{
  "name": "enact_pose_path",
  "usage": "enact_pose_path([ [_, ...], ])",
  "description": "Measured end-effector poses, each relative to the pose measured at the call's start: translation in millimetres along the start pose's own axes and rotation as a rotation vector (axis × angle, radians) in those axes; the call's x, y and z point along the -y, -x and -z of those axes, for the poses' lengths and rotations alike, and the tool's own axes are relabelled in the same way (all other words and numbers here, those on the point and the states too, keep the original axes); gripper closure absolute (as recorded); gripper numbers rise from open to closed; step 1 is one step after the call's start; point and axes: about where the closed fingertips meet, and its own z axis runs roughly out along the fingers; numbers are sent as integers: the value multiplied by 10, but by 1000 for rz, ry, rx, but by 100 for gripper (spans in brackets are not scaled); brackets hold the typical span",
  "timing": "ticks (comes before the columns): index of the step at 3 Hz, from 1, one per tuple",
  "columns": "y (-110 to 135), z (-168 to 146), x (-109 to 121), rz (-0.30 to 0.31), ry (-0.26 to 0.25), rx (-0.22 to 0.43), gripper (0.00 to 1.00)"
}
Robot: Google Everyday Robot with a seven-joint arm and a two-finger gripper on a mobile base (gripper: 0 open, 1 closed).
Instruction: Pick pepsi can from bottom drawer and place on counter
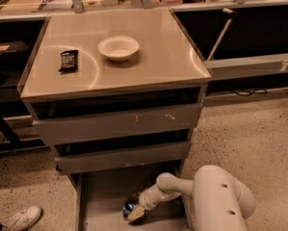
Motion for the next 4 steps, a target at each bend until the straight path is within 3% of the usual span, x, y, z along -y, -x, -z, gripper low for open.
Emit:
enact_pose_path([
  [2,1,0,-1,0,0,0,89],
  [3,44,25,-36,-8,0,20,100],
  [4,209,295,-84,-67,-43,65,100],
])
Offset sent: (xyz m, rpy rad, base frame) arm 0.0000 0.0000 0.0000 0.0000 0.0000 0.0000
